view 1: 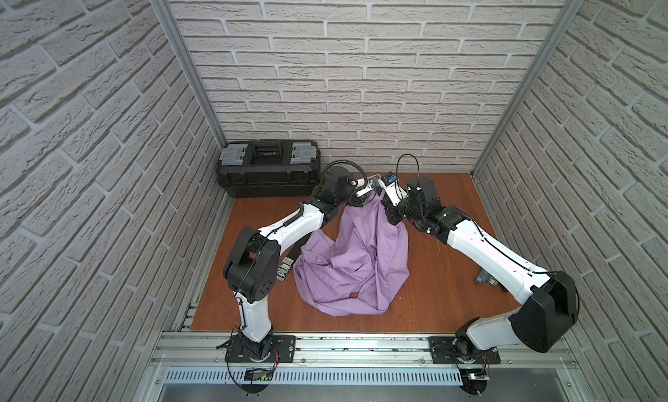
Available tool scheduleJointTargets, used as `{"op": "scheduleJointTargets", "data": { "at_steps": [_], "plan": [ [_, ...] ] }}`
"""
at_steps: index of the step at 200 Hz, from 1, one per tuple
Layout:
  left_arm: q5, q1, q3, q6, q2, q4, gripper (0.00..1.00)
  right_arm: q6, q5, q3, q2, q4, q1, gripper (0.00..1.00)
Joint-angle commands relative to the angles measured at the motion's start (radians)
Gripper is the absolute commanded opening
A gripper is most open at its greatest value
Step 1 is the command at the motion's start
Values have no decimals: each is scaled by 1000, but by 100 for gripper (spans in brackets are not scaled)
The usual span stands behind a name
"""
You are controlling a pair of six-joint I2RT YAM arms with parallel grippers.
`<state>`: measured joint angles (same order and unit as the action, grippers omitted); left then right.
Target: Remove the belt from the trousers
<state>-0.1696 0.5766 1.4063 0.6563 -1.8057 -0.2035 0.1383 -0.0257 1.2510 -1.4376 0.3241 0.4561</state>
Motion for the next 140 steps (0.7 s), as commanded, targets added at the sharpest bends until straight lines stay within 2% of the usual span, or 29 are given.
{"op": "scheduleJointTargets", "data": {
  "at_steps": [1,35,74,140],
  "plan": [
    [4,-38,52,-60,121,-41,0,-2,55,11,25,-17,-12,2],
    [-38,-101,57,-181,216,-35,0,-9,61,18,23,-9,-17,2],
    [-58,-179,51,-251,308,-37,0,-10,73,40,12,-4,-25,2],
    [-63,-390,-55,-386,495,-67,0,4,121,199,-80,83,-84,2]
  ]
}}
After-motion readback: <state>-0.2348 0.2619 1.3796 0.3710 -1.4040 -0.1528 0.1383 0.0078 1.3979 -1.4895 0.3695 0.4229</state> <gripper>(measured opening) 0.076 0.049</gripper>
